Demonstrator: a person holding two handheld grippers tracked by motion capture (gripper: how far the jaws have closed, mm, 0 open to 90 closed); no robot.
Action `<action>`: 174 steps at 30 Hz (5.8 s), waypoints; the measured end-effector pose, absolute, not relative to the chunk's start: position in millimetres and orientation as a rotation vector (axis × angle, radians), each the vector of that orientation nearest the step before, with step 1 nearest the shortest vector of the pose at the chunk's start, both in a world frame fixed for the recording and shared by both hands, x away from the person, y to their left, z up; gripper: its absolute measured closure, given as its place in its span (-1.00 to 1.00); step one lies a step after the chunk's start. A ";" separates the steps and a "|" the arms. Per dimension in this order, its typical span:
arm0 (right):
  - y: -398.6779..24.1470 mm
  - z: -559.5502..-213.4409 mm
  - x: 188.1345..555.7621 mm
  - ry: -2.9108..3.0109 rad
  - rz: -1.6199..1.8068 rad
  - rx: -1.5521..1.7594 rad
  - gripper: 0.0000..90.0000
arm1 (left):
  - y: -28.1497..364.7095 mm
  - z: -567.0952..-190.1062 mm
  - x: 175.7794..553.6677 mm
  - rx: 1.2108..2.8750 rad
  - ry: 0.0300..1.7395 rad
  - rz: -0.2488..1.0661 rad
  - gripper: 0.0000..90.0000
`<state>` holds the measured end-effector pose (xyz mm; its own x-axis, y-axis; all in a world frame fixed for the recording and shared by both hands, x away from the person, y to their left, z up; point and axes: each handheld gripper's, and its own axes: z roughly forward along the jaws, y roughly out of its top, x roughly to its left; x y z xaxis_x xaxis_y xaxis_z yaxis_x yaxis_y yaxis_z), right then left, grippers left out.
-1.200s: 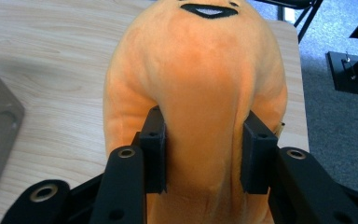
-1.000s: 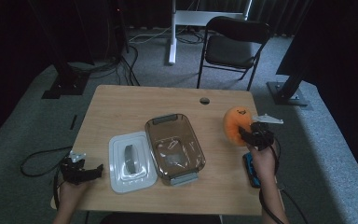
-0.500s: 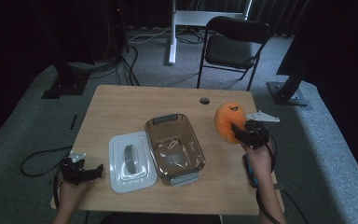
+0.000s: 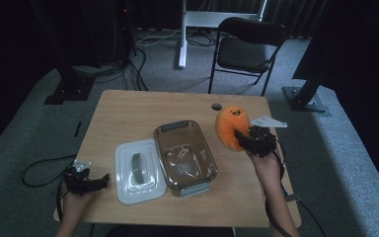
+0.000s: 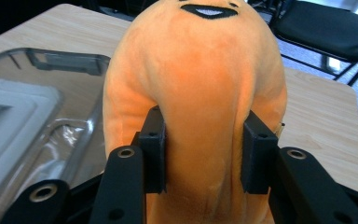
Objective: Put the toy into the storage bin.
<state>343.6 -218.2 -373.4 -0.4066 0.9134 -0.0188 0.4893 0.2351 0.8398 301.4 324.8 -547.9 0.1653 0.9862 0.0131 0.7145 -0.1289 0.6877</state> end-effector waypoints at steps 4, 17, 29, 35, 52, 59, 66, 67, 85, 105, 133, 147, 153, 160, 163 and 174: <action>-208.6 -370.4 341.2 2.013 1.087 1.245 0.33 | 324.8 -547.9 301.4 1.907 1.605 0.654 -0.98; -177.5 -363.6 336.1 2.076 1.131 1.163 0.33 | 324.8 -547.8 301.4 1.907 1.606 0.653 -0.98; -151.5 -362.1 338.6 2.123 1.168 1.109 0.33 | 324.7 -547.9 301.4 1.906 1.606 0.654 -0.98; -136.7 -361.5 341.9 2.144 1.174 1.078 0.33 | 324.9 -547.8 301.4 1.908 1.604 0.655 -0.98; -101.4 -374.5 350.6 2.239 1.173 1.034 0.32 | 324.8 -547.8 301.4 1.907 1.605 0.654 -0.98; -97.3 -381.9 353.4 2.262 1.164 1.036 0.32 | 324.8 -547.9 301.4 1.907 1.604 0.655 -0.98; -93.1 -389.0 354.2 2.295 1.149 1.035 0.31 | 324.8 -548.0 301.4 1.906 1.605 0.655 -0.98; -92.4 -390.3 354.3 2.299 1.147 1.035 0.31 | 324.8 -547.9 301.4 1.906 1.605 0.655 -0.98; -87.3 -405.6 361.2 2.388 1.091 1.057 0.19 | 324.9 -547.9 301.4 1.908 1.605 0.654 -0.98; -81.0 -416.4 368.1 2.517 1.061 1.105 -0.32 | 325.0 -547.9 301.5 1.908 1.602 0.654 -0.98; -108.1 -403.1 358.9 2.436 1.123 1.135 -0.72 | 325.0 -547.9 301.5 1.908 1.602 0.653 -0.98; -128.8 -407.4 353.5 2.379 1.153 1.185 -0.76 | 324.9 -547.9 301.5 1.908 1.602 0.654 -0.98; -141.5 -409.1 352.1 2.350 1.158 1.206 -0.76 | 324.9 -547.9 301.5 1.908 1.602 0.654 -0.98; -157.4 -411.9 349.0 2.313 1.158 1.232 -0.75 | 325.0 -547.9 301.5 1.910 1.602 0.655 -0.98; -166.3 -413.3 346.8 2.293 1.160 1.247 -0.75 | 324.9 -547.9 301.5 1.908 1.602 0.653 -0.98; -197.6 -421.5 341.1 2.226 1.166 1.310 -0.75 | 324.9 -547.8 301.5 1.909 1.603 0.652 -0.98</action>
